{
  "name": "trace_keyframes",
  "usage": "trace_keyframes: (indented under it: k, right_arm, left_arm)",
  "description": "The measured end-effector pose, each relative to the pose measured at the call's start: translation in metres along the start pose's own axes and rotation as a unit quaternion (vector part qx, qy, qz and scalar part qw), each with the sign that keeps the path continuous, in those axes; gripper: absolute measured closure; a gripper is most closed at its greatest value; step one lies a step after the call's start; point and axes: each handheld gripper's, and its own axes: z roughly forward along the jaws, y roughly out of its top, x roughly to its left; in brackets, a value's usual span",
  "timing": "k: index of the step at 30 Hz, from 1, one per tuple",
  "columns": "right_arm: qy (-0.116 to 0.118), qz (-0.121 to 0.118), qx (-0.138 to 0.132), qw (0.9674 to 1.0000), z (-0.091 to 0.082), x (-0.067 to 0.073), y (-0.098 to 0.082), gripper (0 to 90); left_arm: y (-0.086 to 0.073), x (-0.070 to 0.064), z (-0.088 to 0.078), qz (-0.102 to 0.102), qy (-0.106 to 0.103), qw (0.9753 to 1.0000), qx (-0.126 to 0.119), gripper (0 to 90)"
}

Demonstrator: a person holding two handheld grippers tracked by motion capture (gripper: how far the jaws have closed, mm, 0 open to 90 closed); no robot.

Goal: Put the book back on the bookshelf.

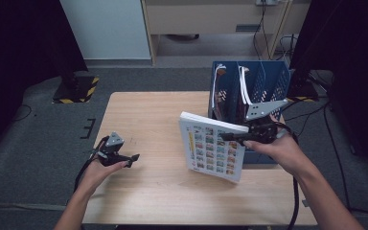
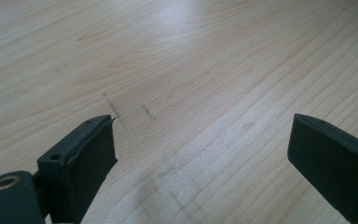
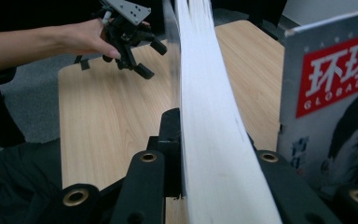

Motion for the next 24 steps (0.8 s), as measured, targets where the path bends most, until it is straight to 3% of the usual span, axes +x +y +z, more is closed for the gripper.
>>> trace_keyframes:
  k: [14, 24]
  right_arm:
    - [-0.025, 0.012, -0.004, 0.9996, -0.05, -0.004, -0.023, 74.1]
    - [-0.033, 0.016, -0.006, 0.9993, -0.073, -0.004, -0.035, 74.2]
  left_arm:
    - [0.002, -0.003, 0.002, 0.005, 0.01, 0.9999, 0.003, 5.7]
    - [-0.001, -0.004, 0.002, 0.008, 0.015, 0.9998, 0.01, 5.7]
